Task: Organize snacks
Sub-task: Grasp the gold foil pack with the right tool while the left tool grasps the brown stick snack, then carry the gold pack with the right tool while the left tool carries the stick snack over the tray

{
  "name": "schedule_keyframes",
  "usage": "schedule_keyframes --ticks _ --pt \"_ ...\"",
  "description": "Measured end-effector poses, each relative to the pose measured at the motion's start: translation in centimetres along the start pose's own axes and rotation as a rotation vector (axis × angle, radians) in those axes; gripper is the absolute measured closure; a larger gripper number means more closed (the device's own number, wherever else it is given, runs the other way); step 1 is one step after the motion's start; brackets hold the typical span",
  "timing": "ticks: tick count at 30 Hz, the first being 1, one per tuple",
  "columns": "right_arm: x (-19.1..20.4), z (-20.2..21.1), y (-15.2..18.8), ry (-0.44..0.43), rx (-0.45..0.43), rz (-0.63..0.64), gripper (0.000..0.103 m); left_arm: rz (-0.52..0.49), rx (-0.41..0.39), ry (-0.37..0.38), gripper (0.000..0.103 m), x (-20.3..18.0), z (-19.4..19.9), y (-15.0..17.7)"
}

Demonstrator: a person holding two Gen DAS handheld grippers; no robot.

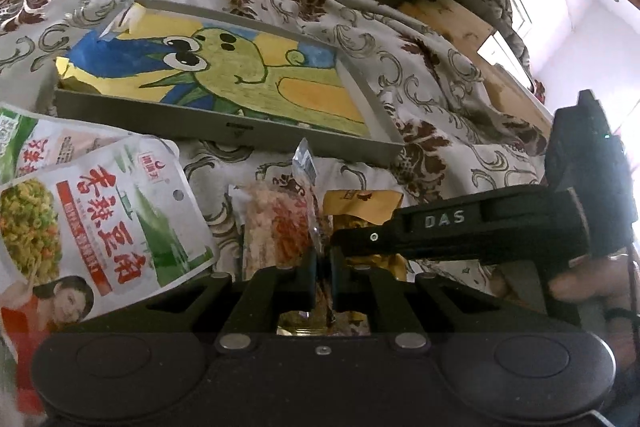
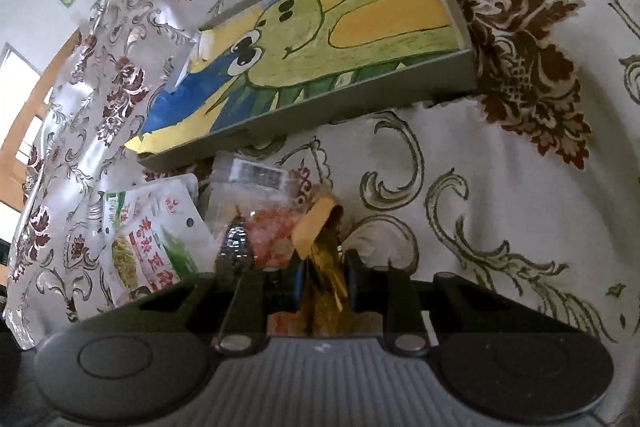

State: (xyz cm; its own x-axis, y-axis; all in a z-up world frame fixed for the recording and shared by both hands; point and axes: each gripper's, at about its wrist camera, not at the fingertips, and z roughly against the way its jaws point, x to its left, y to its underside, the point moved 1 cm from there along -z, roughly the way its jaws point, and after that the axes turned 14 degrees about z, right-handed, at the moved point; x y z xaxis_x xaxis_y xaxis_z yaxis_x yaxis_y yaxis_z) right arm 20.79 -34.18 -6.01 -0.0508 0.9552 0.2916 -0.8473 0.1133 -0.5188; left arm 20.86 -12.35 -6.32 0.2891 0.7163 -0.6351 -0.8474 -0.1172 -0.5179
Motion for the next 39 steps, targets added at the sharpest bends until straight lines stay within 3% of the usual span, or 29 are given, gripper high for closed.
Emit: schedule_keyframes --ticks 9,12,19,29,39 --pt "-0.7 0.1 0.3 -0.014 0.000 -0.048 0.086 0.049 0.047 0.068 0.083 0.9 -1.6 -0.5" --pt "-0.9 0.0 0.4 -0.015 0.000 -0.066 0.086 0.063 0.045 0.061 0.091 1.1 -2.0 -0.6" --pt "-0.5 0.8 0.5 -0.008 -0.028 -0.061 0.086 0.067 0.006 0.055 0.096 0.9 -1.2 -0.8" --pt "-0.3 3.6 0.8 -0.039 -0.141 -0.090 0.086 0.118 -0.052 0.067 0.097 0.2 0.9 -1.4" --pt "-2.4 4.8 -1.6 -0.045 -0.367 -0.169 0.086 0.132 -0.176 0.043 0.097 -1.0 2.5 -5.4"
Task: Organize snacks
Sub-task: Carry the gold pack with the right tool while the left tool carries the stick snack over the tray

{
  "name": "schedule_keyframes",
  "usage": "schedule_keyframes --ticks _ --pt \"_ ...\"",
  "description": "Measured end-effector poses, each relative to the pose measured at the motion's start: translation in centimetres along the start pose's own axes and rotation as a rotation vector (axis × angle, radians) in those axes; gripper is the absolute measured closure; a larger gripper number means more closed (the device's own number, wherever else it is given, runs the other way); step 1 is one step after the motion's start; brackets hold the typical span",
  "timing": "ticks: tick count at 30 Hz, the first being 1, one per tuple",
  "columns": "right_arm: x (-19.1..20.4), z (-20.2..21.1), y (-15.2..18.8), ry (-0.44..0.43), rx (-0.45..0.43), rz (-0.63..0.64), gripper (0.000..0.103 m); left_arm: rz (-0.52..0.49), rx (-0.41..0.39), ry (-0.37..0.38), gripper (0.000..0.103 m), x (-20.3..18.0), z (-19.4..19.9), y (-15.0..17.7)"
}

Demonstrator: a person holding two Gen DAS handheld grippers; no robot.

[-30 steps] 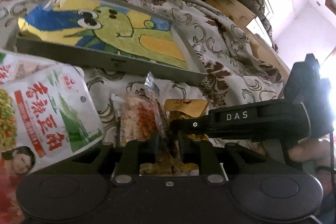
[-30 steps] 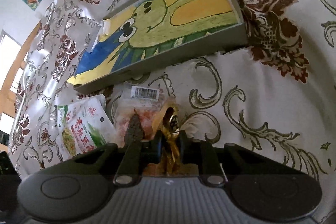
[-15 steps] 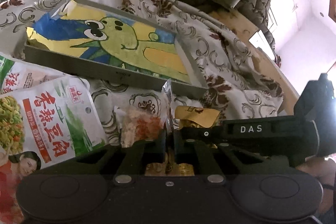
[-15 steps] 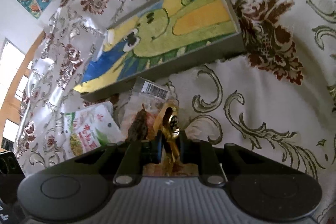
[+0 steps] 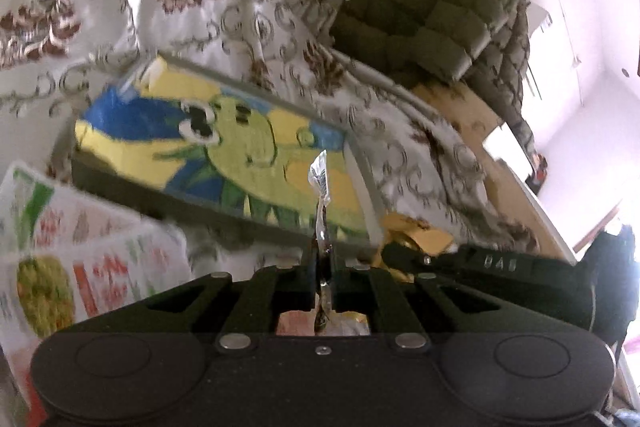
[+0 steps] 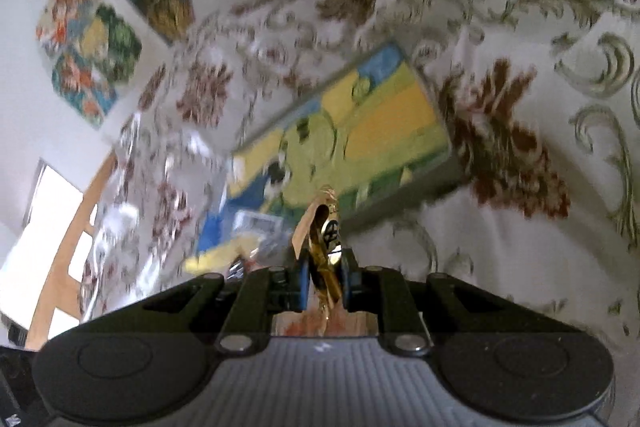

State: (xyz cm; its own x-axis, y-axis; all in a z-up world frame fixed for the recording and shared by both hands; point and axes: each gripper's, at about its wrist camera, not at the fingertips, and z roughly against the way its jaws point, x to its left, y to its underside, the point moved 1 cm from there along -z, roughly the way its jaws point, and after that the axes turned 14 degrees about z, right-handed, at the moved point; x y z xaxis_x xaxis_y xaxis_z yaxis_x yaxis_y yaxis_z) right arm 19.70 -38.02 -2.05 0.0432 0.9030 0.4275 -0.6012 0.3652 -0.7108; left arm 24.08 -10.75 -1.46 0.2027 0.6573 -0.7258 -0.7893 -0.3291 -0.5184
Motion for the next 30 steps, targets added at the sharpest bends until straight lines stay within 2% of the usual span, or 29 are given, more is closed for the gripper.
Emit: schedule_keyframes --ticks 7,12,19,27,30 --pt "-1.7 -2.2 -2.7 -0.015 -0.105 -0.026 0.086 -0.002 -0.051 -0.023 0.097 -1.1 -3.6 -3.8" --pt "-2.8 -5.2 -4.4 -0.019 -0.151 -0.078 0.086 0.021 -0.052 -0.038 0.097 -1.2 -7.4 -5.5" --pt "-3.0 -9.3 -5.6 0.026 -0.108 -0.025 0.085 0.006 -0.037 -0.073 0.097 -0.8 -11.7 -6.3" --pt "-3.8 -11.2 -5.3 0.053 -0.054 -0.010 0.083 0.023 -0.013 -0.114 0.097 0.4 -14.8 -6.1" --pt "-3.3 -11.4 -5.2 0.079 -0.040 0.041 0.075 0.030 -0.014 -0.128 0.097 0.7 -15.2 -5.9"
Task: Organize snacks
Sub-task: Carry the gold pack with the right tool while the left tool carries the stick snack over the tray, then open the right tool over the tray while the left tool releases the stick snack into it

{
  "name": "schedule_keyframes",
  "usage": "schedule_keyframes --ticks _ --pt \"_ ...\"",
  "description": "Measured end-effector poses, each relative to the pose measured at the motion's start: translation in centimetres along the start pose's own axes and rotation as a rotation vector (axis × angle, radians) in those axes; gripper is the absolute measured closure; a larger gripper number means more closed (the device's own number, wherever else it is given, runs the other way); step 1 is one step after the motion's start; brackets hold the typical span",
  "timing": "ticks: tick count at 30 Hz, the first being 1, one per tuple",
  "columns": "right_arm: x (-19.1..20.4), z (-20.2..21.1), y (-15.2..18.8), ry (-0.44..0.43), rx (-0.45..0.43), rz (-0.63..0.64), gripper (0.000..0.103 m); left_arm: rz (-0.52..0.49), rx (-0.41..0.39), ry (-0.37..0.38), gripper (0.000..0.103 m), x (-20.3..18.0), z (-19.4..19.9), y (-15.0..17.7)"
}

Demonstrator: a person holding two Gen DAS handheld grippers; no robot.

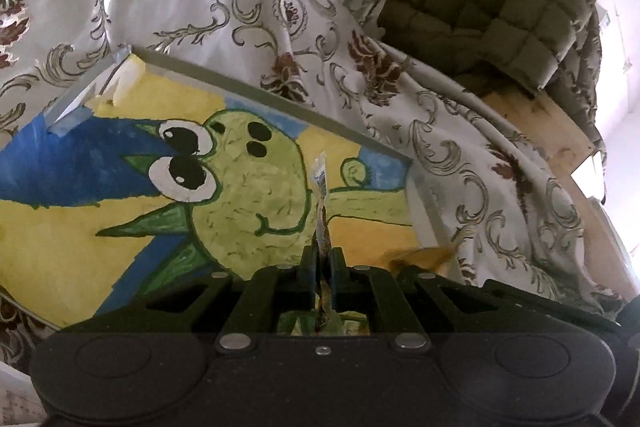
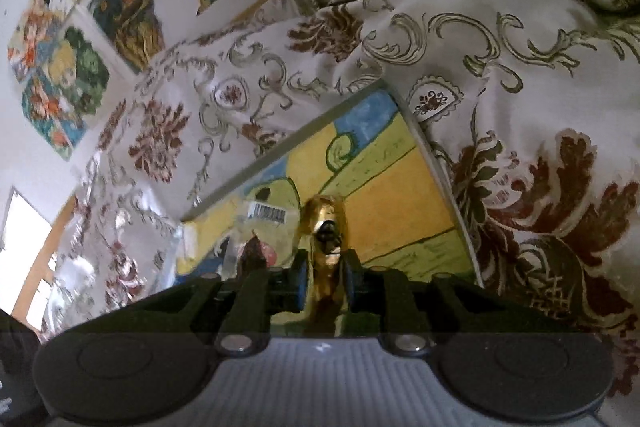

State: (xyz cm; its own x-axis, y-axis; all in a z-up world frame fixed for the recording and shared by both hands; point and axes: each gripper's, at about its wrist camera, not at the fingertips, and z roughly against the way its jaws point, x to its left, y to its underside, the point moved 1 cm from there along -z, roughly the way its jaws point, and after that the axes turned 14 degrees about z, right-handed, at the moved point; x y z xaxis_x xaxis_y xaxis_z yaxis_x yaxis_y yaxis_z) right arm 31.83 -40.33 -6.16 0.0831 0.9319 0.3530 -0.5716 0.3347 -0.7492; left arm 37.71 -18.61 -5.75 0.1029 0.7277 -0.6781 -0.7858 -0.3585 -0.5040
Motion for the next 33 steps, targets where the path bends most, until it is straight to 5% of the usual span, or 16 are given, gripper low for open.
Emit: schedule_keyframes --ticks 3,9,14,23,33 --pt "0.4 0.2 -0.1 0.018 -0.001 0.031 0.071 0.021 -0.001 -0.016 0.096 0.3 0.0 -0.1" --pt "0.4 0.9 -0.3 0.037 -0.008 0.028 0.042 0.053 -0.007 -0.035 0.085 1.0 0.8 -0.5" --pt "0.5 2.1 -0.9 0.057 -0.037 0.042 0.023 0.053 -0.037 -0.051 0.046 0.9 2.5 -0.8" --pt "1.3 5.9 -1.1 0.078 -0.155 0.096 0.000 0.002 -0.173 -0.094 0.002 -1.0 8.5 -1.4" --pt "5.1 12.8 0.1 0.119 -0.277 0.211 0.000 -0.127 -0.330 -0.176 0.001 -3.3 17.2 0.6"
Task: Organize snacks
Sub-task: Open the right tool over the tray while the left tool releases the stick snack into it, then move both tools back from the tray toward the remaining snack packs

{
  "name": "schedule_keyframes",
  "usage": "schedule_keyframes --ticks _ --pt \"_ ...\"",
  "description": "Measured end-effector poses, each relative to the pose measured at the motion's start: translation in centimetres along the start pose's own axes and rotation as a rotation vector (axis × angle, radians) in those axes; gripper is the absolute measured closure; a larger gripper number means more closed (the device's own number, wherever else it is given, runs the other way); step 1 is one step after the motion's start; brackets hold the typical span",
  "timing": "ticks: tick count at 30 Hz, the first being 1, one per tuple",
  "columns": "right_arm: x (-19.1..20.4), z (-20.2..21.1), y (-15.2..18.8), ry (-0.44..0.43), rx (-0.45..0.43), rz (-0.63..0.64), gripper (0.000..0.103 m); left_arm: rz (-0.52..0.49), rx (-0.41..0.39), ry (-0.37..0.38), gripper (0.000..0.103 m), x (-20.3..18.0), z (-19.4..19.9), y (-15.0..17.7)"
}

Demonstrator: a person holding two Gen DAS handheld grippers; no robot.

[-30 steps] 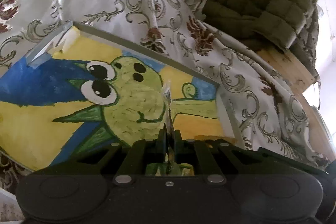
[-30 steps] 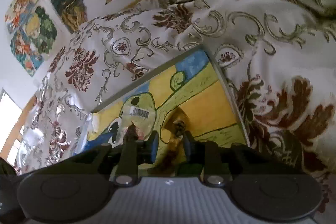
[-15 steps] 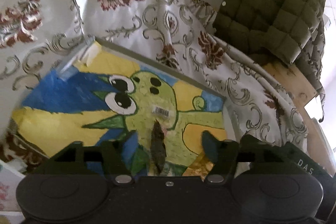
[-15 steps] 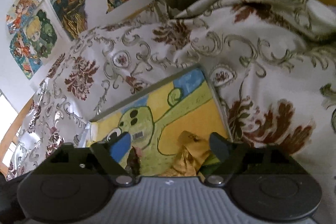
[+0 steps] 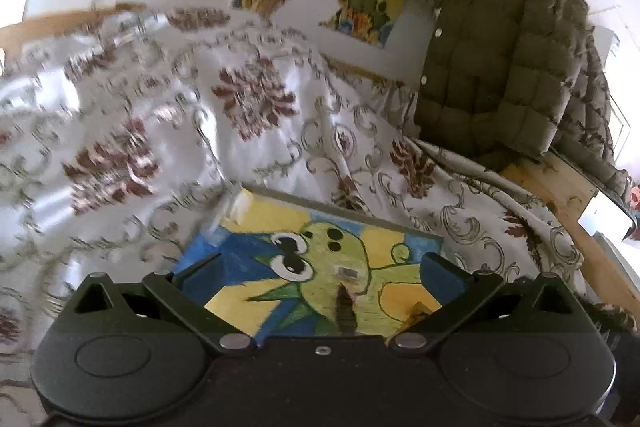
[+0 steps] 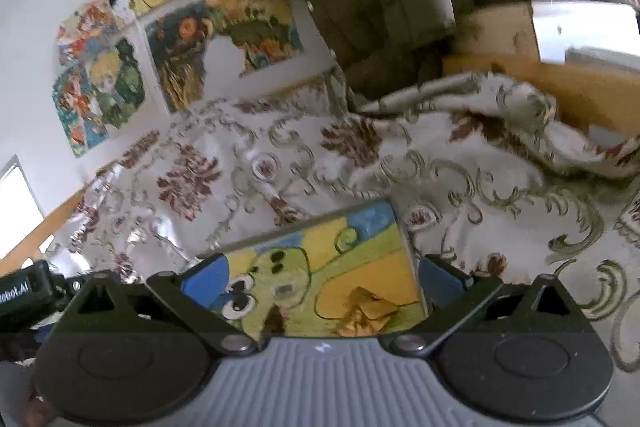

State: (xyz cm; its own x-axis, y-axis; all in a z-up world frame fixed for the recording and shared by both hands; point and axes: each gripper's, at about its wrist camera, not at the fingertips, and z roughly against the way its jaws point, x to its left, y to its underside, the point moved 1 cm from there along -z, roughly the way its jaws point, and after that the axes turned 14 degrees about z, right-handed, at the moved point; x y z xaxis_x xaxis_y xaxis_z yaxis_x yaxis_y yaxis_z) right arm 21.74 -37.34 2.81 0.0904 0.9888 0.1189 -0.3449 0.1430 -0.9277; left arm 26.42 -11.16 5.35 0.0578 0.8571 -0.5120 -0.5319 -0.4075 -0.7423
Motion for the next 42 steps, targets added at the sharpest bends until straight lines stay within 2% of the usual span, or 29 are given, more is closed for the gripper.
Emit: schedule_keyframes --ticks 4,10,16,21,26,31,33,39,42 --pt "1.2 3.0 0.2 0.010 -0.042 0.008 0.000 -0.052 -0.022 -0.026 0.001 0.4 3.4 0.3" --pt "3.1 7.4 2.2 -0.012 -0.018 0.051 0.000 -0.101 -0.018 -0.020 0.001 2.1 8.0 1.8" --pt "5.3 11.8 4.2 -0.015 -0.003 0.122 0.000 -0.078 0.024 0.012 0.001 5.0 11.1 4.3" --pt "6.5 14.1 5.6 -0.010 0.010 0.143 0.000 -0.058 0.022 0.007 0.001 7.1 12.8 5.8" --pt "7.3 15.2 6.6 -0.032 0.043 0.128 0.000 -0.094 0.026 -0.016 0.001 8.7 14.5 6.7" --pt "7.5 15.6 7.1 -0.159 0.095 0.084 0.000 -0.035 0.063 -0.059 0.001 10.8 15.7 7.3" --pt "7.9 15.6 7.4 -0.155 0.123 0.096 0.000 -0.039 0.087 -0.068 0.001 11.3 16.0 7.5" --pt "8.5 14.6 8.3 -0.131 0.236 0.113 0.000 -0.156 0.164 -0.129 0.001 11.4 15.5 8.5" --pt "8.2 13.7 8.8 -0.152 0.288 0.086 0.000 -0.142 0.236 -0.134 0.001 11.9 14.5 9.0"
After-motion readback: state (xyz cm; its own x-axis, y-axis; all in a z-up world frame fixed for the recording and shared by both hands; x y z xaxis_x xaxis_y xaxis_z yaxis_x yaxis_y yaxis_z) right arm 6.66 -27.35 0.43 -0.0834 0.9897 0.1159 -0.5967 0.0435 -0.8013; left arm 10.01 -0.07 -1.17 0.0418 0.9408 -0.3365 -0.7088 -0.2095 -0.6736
